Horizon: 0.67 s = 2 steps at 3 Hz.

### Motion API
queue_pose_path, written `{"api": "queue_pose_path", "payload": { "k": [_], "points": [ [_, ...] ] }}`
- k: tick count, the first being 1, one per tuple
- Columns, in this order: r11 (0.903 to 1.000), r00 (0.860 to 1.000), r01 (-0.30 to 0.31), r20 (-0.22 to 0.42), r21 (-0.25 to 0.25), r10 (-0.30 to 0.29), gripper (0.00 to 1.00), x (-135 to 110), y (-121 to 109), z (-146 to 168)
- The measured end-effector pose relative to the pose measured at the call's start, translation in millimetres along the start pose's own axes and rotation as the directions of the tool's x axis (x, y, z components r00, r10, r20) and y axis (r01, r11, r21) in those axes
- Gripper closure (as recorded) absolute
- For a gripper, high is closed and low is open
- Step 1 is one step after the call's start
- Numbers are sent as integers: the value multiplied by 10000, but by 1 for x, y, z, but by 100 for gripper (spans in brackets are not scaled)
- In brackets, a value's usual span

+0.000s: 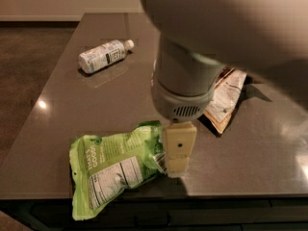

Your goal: Pick green rice chip bag

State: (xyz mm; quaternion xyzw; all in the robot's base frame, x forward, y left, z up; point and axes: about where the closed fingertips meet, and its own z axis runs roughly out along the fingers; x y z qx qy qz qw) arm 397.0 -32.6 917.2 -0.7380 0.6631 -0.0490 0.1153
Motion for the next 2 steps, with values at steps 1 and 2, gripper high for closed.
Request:
{"api": "queue_pose_path", "payload": {
  "k": [1, 2],
  "points": [
    [9982, 9990, 288, -328, -532, -306, 0, -16, 14, 25],
    [9936, 9990, 422, -127, -1048, -437, 0, -26, 19, 43]
  ]
}}
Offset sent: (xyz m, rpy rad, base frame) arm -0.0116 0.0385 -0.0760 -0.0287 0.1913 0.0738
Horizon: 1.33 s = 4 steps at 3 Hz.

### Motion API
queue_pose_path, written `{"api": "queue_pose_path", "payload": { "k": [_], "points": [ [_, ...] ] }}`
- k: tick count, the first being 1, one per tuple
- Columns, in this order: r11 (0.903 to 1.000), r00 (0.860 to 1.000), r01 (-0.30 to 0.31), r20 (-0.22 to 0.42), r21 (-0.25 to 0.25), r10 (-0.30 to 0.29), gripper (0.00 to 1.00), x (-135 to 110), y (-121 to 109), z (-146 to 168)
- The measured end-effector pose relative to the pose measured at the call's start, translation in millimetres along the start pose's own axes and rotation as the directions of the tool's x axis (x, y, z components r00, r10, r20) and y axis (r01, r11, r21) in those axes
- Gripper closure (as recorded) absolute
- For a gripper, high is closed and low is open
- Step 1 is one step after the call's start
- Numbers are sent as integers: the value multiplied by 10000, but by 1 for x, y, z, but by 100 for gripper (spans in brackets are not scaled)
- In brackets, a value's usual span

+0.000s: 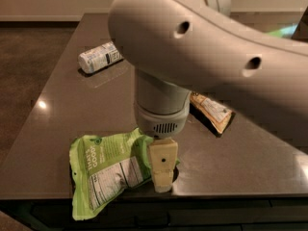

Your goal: Pick green rice chip bag

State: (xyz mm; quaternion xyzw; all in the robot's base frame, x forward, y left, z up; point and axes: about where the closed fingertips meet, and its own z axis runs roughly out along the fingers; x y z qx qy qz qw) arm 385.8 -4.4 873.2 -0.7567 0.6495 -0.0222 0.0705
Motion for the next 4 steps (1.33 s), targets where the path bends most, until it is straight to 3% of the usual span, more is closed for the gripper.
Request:
{"api": "queue_pose_path", "payload": {
  "k": [1, 2, 4],
  "points": [
    [9995, 9994, 189, 290, -242, -182, 15, -7, 2, 15],
    [9984, 9976, 282, 653, -482, -251, 39, -13, 2, 22],
    [9970, 9883, 12, 1522, -776, 107, 85, -17, -6, 5]
  ]
}}
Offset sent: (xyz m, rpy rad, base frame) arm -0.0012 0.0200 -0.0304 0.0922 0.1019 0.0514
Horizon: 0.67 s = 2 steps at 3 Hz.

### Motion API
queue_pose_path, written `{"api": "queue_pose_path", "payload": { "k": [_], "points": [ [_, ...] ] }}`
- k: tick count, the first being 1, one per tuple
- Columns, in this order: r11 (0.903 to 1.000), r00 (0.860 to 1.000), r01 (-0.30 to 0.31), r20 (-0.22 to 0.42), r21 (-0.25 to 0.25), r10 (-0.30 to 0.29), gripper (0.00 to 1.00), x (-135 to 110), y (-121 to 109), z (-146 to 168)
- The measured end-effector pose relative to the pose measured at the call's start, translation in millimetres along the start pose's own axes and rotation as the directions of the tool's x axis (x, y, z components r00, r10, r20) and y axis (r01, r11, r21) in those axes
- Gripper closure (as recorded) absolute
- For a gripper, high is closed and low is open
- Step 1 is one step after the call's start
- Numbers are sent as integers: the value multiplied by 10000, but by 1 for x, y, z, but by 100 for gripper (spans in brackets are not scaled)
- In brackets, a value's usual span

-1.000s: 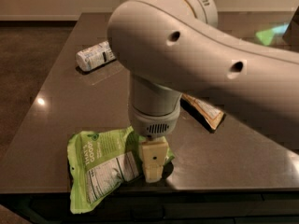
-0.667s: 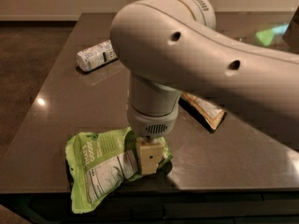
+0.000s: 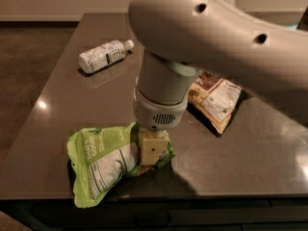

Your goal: Pick green rice chip bag

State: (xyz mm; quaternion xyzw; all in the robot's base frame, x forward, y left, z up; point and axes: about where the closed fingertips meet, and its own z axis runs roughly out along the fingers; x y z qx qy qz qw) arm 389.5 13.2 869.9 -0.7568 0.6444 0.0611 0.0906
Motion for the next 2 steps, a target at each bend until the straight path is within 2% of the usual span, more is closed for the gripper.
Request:
{"api": "queue_pose_path", "payload": {
  "k": [1, 2],
  "points": [
    [9988, 9970, -485, 600, -12, 485, 100, 4, -20, -26],
    [9958, 9878, -887, 1304, 244, 848, 100, 8, -45, -60]
  ]
}}
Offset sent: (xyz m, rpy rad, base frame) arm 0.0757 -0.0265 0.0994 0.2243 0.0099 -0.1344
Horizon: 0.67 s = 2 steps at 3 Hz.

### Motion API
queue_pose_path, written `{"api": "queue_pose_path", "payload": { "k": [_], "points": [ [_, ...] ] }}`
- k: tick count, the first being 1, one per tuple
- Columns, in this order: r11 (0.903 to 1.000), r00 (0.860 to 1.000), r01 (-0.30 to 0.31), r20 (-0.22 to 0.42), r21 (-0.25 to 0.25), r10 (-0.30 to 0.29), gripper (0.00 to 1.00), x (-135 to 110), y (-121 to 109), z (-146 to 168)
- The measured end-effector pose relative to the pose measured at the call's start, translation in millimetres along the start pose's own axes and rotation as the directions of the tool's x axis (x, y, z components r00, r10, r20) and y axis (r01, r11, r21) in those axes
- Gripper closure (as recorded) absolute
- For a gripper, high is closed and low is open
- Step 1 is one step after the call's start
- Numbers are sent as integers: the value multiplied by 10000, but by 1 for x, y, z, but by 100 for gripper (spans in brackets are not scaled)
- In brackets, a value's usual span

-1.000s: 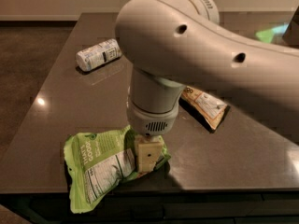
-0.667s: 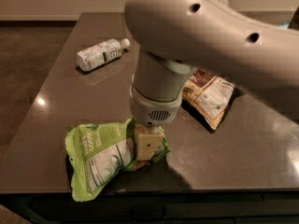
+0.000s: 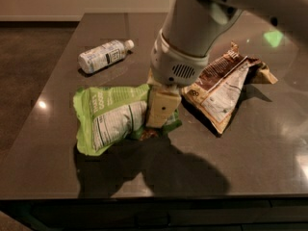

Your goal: Pick green rice chip bag

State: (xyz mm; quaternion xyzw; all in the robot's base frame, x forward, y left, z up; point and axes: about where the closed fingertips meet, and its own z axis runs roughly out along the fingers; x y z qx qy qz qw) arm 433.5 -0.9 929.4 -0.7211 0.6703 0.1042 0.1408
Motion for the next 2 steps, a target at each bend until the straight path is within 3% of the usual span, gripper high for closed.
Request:
{"api": "queue_pose_path", "payload": {
  "k": [1, 2],
  "points": [
    [9982, 9955, -375, 891, 465, 333, 100, -9, -30, -49],
    [9975, 9945, -370, 1004, 606, 308, 100, -12, -33, -55]
  ]
}}
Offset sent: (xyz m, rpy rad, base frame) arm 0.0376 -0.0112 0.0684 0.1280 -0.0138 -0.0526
